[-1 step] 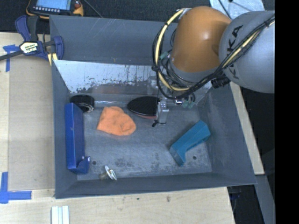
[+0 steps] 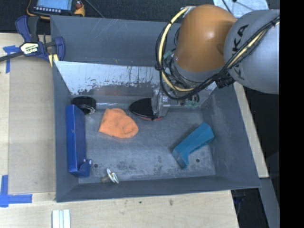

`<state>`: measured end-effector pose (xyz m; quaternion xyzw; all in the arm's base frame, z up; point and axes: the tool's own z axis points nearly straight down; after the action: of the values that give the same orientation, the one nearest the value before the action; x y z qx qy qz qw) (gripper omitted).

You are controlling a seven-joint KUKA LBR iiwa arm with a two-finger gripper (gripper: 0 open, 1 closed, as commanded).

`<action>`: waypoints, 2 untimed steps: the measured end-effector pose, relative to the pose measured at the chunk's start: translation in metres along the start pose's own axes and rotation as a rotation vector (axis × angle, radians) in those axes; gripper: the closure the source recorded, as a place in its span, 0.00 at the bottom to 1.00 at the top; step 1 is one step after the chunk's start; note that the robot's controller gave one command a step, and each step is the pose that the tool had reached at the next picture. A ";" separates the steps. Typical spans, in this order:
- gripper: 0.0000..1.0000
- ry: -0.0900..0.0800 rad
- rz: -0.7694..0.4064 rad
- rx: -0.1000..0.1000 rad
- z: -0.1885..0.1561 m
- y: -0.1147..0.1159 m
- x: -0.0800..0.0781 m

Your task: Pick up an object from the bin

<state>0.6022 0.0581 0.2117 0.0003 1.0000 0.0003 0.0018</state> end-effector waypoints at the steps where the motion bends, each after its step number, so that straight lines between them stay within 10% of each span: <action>1: 0.00 0.000 0.001 0.000 0.000 0.000 0.000; 2: 0.00 0.000 0.001 0.000 0.000 0.000 0.000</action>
Offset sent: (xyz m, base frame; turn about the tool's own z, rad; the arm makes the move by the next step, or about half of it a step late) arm 0.0000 0.0000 0.0000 0.0000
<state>0.6022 0.0580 0.2117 0.0006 1.0000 0.0002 0.0019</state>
